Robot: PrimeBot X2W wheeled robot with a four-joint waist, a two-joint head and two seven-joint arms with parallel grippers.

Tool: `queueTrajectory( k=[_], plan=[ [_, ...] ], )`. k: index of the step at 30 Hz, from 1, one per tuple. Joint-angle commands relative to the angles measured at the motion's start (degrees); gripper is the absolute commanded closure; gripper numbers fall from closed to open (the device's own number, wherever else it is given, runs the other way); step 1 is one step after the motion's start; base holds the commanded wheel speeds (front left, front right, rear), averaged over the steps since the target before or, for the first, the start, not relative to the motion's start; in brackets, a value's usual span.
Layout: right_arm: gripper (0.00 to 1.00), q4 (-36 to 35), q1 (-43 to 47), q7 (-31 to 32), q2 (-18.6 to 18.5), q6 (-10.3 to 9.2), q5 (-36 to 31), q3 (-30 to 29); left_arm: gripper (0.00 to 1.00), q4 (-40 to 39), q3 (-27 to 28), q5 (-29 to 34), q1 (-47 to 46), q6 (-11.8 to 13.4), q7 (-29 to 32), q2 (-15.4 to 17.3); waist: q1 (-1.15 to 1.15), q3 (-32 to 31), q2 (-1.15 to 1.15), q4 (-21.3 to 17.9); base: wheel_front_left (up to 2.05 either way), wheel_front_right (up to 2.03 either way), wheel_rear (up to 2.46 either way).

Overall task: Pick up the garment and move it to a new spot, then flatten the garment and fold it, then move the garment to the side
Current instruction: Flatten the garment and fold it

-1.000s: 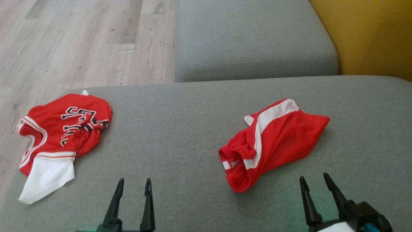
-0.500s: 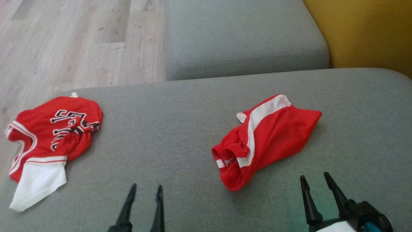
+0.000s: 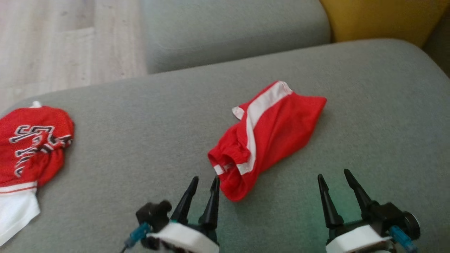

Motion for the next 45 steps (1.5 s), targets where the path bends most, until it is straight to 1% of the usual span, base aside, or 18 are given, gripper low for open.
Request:
queueTrajectory(
  k=[1, 5, 11, 16, 21, 22, 23, 26, 29, 33, 35, 39, 45],
  plan=[
    [0.00, -2.1, -3.3, -0.2, -0.3, 0.39, -0.7, 1.6, 0.00, -0.9, -0.3, -4.9, -4.7, -0.6, -0.6, -0.3, -0.01, 2.0, 0.00, -2.3, 0.00, 0.00, 0.00],
    [0.00, -2.3, -4.0, -0.2, -0.3, 0.39, -1.1, 1.7, 0.00, 0.3, -4.5, -11.9, -9.0, -1.2, -0.6, -0.3, -0.01, 3.4, 0.00, -4.3, 0.00, 0.00, 0.00],
    [0.00, -2.5, -4.9, -0.2, -0.3, 0.39, -1.3, 1.8, 0.00, 3.9, -9.4, -16.5, -13.0, -1.2, -0.6, -0.3, -0.01, 4.8, 0.00, -6.6, 0.00, 0.00, 0.00],
    [0.00, -2.9, -5.4, -0.2, -0.3, 0.39, -1.2, 2.1, 0.00, 6.5, -9.6, -17.9, -14.9, 0.4, -0.6, -0.3, -0.01, 5.4, 0.00, -8.0, 0.00, 0.00, 0.00],
    [0.00, -3.3, -5.6, -0.2, -0.3, 0.39, -1.1, 2.2, 0.00, 7.2, -9.6, -19.0, -15.5, 0.7, -0.6, -0.3, -0.01, 5.8, 0.00, -8.6, 0.00, 0.00, 0.00],
    [0.00, -3.3, -5.6, -0.2, -0.3, 0.39, -1.0, 2.2, 0.25, 7.2, -9.7, -19.2, -15.6, 0.5, -0.6, -0.3, -0.01, 5.9, 0.00, -8.6, 0.00, 0.00, 0.00],
    [0.00, -3.4, -5.6, -0.2, -0.3, 0.39, -1.0, 2.1, 1.00, 7.1, -9.6, -19.6, -15.6, 0.3, -0.6, -0.3, -0.01, 5.9, 0.00, -8.6, 0.00, 0.00, 0.00],
    [0.00, -3.7, -5.2, -0.2, -0.3, 0.39, -1.1, 1.5, 1.00, 6.3, -10.7, -20.3, -15.7, -1.1, -0.6, -0.3, -0.01, 5.9, 0.00, -8.0, 0.00, 0.00, 0.00],
    [0.00, -3.9, -4.7, -0.2, -0.3, 0.39, -1.3, 0.9, 1.00, 4.8, -11.4, -20.5, -15.4, -2.4, -0.6, -0.3, -0.01, 5.6, 0.00, -6.5, 0.00, 0.00, 0.00],
    [0.00, -3.9, -4.2, -0.2, -0.3, 0.39, -1.4, 0.3, 1.00, 3.5, -10.6, -20.3, -14.2, -3.2, -0.6, -0.3, -0.01, 4.6, 0.00, -3.2, 0.00, 0.00, 0.00],
    [0.00, -3.9, -3.9, -0.2, -0.3, 0.39, -1.3, 0.2, 1.00, 2.9, -9.7, -20.2, -13.6, -3.4, -0.6, 0.5, -0.01, 4.1, 0.00, -1.3, 0.00, 0.00, 0.00],
    [0.00, -3.9, -3.4, -0.2, -0.3, 0.39, -1.2, 0.1, 1.00, 0.7, -7.5, -19.9, -12.6, -2.3, -0.5, 4.2, -0.01, 3.4, 0.00, 2.9, 0.00, 0.00, 0.00],
    [0.00, -4.3, -3.5, -0.2, -0.3, 0.39, -1.5, -0.7, 1.00, -5.5, -4.6, -20.3, -11.8, -0.1, 2.4, 12.3, -0.01, 3.4, 0.00, 9.0, 0.00, 0.00, 0.00]
  ],
)
